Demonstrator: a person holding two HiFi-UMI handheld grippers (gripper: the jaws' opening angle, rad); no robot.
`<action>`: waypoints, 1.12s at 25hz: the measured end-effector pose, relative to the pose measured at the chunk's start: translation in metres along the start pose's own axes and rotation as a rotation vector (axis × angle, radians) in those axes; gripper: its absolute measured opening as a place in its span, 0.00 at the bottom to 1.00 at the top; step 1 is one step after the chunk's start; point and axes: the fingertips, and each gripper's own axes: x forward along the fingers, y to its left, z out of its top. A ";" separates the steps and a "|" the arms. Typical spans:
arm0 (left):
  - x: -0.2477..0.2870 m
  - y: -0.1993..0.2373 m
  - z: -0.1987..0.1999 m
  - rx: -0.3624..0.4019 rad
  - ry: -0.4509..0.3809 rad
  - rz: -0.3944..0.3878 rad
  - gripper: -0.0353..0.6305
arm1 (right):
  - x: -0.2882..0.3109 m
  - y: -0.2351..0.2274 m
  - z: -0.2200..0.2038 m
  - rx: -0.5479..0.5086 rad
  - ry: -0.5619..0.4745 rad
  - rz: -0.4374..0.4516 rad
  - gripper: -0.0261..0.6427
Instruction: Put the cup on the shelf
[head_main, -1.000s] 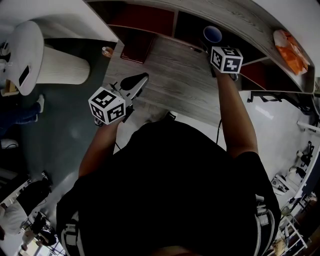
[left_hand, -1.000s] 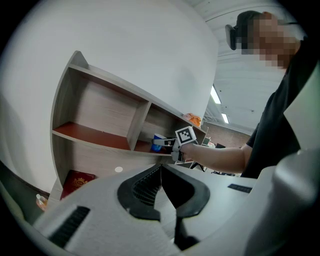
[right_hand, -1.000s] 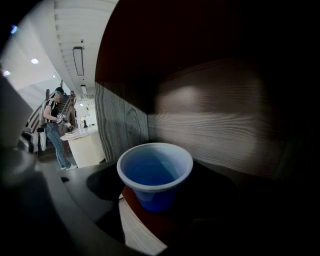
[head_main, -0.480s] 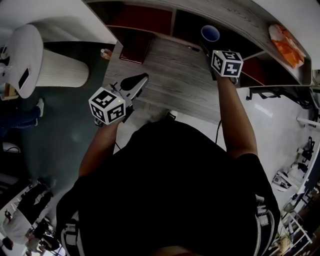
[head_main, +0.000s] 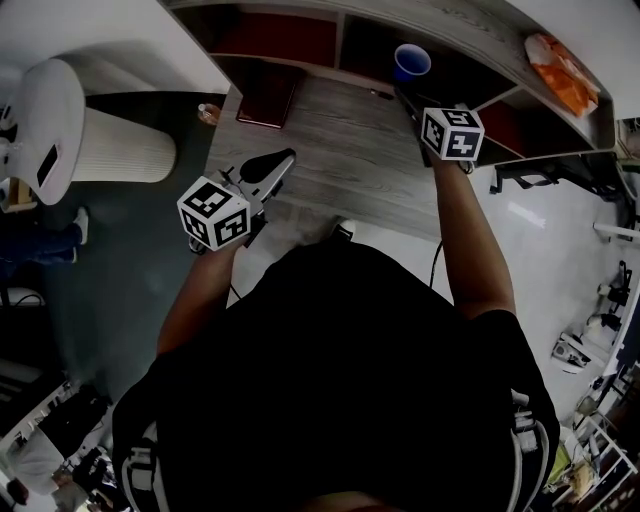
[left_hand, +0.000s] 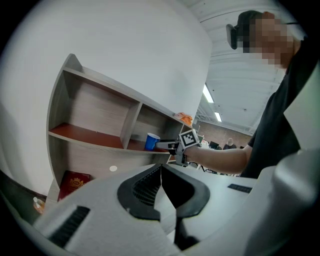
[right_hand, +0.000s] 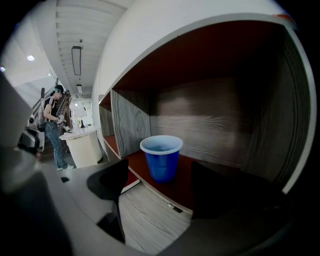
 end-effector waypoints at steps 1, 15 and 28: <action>-0.001 -0.001 -0.001 0.000 0.002 -0.002 0.08 | -0.003 0.001 -0.002 0.002 0.000 -0.001 0.60; -0.012 -0.015 -0.006 0.020 0.022 -0.039 0.08 | -0.046 0.036 -0.020 0.002 -0.008 0.036 0.59; -0.025 -0.032 -0.010 0.047 0.027 -0.083 0.08 | -0.093 0.065 -0.013 0.004 -0.075 0.049 0.38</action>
